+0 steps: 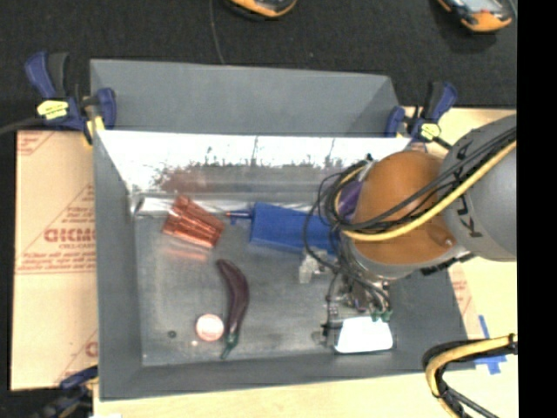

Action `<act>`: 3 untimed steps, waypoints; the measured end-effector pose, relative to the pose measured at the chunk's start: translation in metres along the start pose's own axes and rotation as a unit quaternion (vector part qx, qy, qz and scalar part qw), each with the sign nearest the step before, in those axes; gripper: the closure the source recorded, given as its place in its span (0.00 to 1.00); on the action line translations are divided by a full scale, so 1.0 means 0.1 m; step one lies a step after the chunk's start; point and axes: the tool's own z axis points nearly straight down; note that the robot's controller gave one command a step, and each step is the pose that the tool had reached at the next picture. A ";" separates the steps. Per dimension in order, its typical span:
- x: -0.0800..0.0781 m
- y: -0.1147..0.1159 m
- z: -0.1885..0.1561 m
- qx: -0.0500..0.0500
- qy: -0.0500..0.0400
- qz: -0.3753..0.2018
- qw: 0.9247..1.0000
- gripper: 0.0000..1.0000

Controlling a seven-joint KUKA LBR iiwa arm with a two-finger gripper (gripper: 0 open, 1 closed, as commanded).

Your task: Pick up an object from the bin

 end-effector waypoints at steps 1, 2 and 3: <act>-0.02 0.00 -0.04 0.000 -0.004 0.000 1.000 0.00; -0.05 -0.74 0.38 0.001 -0.004 -0.085 0.996 0.00; -0.21 -1.48 0.20 0.003 -0.008 -0.095 0.995 0.00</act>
Offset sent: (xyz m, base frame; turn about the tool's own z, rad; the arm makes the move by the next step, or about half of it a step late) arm 0.0052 -0.1594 -0.0875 -0.3557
